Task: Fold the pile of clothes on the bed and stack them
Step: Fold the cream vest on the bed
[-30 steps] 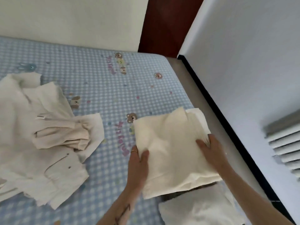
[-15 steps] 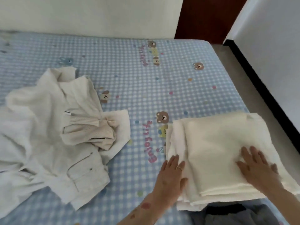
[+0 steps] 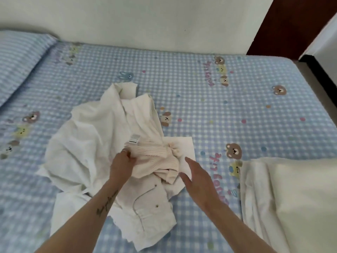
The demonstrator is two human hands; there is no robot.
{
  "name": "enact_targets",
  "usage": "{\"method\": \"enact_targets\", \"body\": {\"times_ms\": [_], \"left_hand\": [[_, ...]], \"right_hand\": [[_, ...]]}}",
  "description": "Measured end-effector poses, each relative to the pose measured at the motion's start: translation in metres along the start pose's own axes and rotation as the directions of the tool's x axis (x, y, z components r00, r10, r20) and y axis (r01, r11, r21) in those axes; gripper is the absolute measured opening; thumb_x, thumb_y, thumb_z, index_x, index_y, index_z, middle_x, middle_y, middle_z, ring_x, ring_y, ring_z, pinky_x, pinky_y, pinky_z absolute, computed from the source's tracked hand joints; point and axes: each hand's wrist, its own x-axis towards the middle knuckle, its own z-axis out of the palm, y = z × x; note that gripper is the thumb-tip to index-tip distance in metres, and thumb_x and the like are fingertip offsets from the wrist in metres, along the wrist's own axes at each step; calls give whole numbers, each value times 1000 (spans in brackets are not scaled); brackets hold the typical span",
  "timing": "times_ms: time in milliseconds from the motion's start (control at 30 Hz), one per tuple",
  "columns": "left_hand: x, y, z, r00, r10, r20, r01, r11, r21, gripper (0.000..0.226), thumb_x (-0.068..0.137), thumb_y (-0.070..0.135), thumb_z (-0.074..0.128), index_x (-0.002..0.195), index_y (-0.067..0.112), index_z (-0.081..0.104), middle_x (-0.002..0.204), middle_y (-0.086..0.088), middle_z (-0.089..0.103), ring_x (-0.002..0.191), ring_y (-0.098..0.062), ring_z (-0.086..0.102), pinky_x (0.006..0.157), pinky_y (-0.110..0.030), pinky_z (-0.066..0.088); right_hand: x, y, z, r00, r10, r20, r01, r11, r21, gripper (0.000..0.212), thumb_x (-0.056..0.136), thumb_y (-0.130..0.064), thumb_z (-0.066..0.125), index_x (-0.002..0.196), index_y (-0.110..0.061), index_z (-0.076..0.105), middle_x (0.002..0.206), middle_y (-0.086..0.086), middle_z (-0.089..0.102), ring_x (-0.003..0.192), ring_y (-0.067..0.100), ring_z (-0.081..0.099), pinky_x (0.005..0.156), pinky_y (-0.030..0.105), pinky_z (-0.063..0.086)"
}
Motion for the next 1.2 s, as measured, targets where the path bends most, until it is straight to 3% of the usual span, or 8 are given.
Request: {"method": "enact_targets", "body": {"times_ms": [167,267,333,500,633,733,900,1200], "left_hand": [[-38,-23,-6,989,140,-56,-146,982,-124,21,89,6,55,79,22,46,72,4,60,71,-21,59,66,-33,42],[-62,-33,-22,987,152,-47,-159,964,-214,22,91,7,54,76,17,41,66,3,55,62,-13,53,63,-27,40],[-77,-41,-39,988,139,-62,-151,945,-291,16,92,7,55,80,10,45,70,2,59,66,-10,56,64,-23,41],[-144,-64,-75,997,69,-37,-78,882,-466,16,89,9,60,77,16,52,76,3,66,69,-4,57,64,-12,41],[-189,-93,-96,998,-10,56,42,795,-606,26,88,2,59,71,20,52,68,-1,61,62,-10,51,65,-25,41],[-224,-128,-118,980,-96,175,188,733,-653,23,88,-9,55,73,8,53,56,-1,54,54,-13,47,58,-24,39],[-266,-183,-130,674,-494,549,738,489,-465,18,97,29,48,99,14,57,78,-11,70,73,-25,65,68,-32,48],[-321,-227,-123,789,-370,490,564,753,-340,10,93,14,54,87,13,62,84,-1,64,70,-9,56,58,-18,41]], "right_hand": [[76,-52,48,989,-44,144,67,985,-157,67,94,-23,55,151,-19,20,158,3,20,143,17,24,114,28,24],[76,-67,53,996,-80,32,83,990,-111,18,93,-20,54,106,-18,66,109,2,69,105,21,61,87,31,45],[57,-69,50,987,-119,-108,117,993,-31,11,92,-19,56,82,-22,59,84,-7,66,80,14,61,69,26,42],[-15,-98,48,959,-195,206,178,979,98,48,76,-34,71,113,-51,45,110,-29,58,98,-9,55,80,12,43],[-71,-122,73,977,-106,184,84,989,124,16,82,-29,67,96,-35,61,90,-15,67,84,0,61,81,31,51],[-141,-139,97,975,-69,212,26,980,199,21,86,-29,64,105,-37,64,91,-18,68,81,-3,61,79,19,49],[-253,-172,158,955,123,270,-184,959,217,12,87,-25,63,87,-37,62,69,-40,59,80,-21,53,87,3,33],[-355,-163,191,803,573,163,-591,732,338,8,81,-12,72,74,-12,67,62,-3,70,54,3,60,61,17,48]]}}
